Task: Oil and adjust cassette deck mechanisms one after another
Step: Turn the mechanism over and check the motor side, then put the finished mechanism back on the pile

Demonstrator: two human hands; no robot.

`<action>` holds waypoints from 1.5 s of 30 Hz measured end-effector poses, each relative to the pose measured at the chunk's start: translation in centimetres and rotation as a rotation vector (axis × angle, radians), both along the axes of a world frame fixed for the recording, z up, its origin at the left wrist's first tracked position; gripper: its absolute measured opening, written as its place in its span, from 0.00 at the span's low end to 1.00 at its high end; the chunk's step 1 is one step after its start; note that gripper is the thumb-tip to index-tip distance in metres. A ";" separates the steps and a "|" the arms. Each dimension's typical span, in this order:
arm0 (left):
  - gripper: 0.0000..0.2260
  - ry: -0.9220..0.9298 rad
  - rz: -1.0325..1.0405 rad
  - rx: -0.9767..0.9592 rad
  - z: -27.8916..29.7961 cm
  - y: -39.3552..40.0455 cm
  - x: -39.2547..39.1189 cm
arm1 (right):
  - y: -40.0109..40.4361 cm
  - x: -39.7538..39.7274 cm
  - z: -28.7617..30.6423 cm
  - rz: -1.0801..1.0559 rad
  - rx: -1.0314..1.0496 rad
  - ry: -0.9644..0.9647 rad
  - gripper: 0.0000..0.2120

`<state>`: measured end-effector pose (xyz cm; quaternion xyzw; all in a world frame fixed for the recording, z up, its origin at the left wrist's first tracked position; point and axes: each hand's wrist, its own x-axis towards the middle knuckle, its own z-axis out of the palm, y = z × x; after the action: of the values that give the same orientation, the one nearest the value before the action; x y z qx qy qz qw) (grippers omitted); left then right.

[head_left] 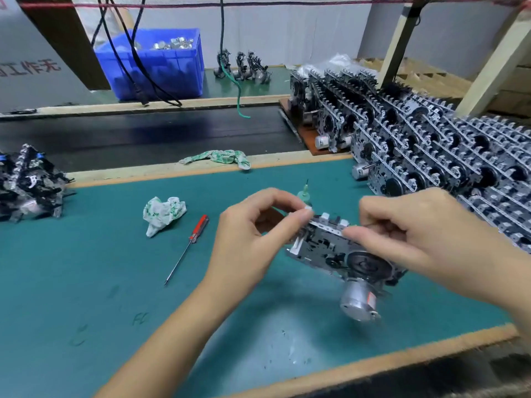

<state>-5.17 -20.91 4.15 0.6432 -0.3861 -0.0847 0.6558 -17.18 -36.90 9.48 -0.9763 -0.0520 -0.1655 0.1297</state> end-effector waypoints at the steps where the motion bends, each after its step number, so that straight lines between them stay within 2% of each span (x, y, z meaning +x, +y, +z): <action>1: 0.02 -0.016 -0.036 0.007 1.1 -1.2 -0.1 | -0.8 -0.6 0.9 -0.031 -0.023 -0.028 0.16; 5: 0.03 -0.181 -0.115 0.048 5.4 -6.7 1.6 | -4.1 -0.6 4.2 -0.194 -0.124 -0.129 0.20; 10: 0.03 -0.190 -0.069 0.174 8.1 -13.8 7.3 | -8.6 5.7 4.4 -0.387 -0.055 -0.154 0.20; 12: 0.03 -0.180 -0.010 0.273 7.4 -16.1 10.0 | -10.1 9.0 2.8 -0.451 0.006 -0.108 0.20; 14: 0.07 -0.162 0.028 0.383 5.8 -18.1 12.4 | -11.6 12.0 0.8 -0.481 0.034 -0.040 0.18; 17: 0.13 -0.132 -0.038 0.514 3.1 -20.2 14.2 | -13.7 15.1 -2.1 -0.554 -0.039 0.056 0.16; 21: 0.23 -0.129 -0.190 0.661 0.6 -21.9 14.9 | -15.3 16.5 -3.4 -0.626 -0.131 0.076 0.16; 25: 0.26 -0.042 -0.233 0.648 0.2 -23.3 15.3 | -16.2 17.7 -3.0 -0.699 -0.112 0.122 0.22; 28: 0.26 -0.040 -0.202 0.612 0.1 -23.9 15.6 | -16.2 18.3 -3.3 -0.736 -0.058 0.124 0.16; 31: 0.27 -0.016 -0.284 0.663 -1.0 -23.8 15.6 | -15.8 17.9 -4.2 -0.738 -0.232 0.119 0.12; 34: 0.27 0.078 -0.346 0.608 -1.7 -24.0 15.4 | -16.2 17.0 -5.3 -0.749 -0.370 0.083 0.11; 38: 0.27 0.035 -0.339 0.588 -1.8 -25.2 14.9 | -16.8 16.0 -5.6 -0.781 -0.377 0.084 0.13; 42: 0.30 0.117 -0.379 0.607 -1.3 -24.8 15.1 | -16.3 16.1 -4.9 -0.747 -0.382 0.157 0.15; 45: 0.29 -0.068 -0.326 0.673 0.0 -23.5 14.1 | -14.9 15.9 -3.2 -0.727 -0.393 0.102 0.16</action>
<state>8.90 -44.42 4.13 0.7553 -0.4555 -0.2886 0.3725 -1.30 -51.77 6.28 -0.9441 0.2721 -0.1391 -0.1238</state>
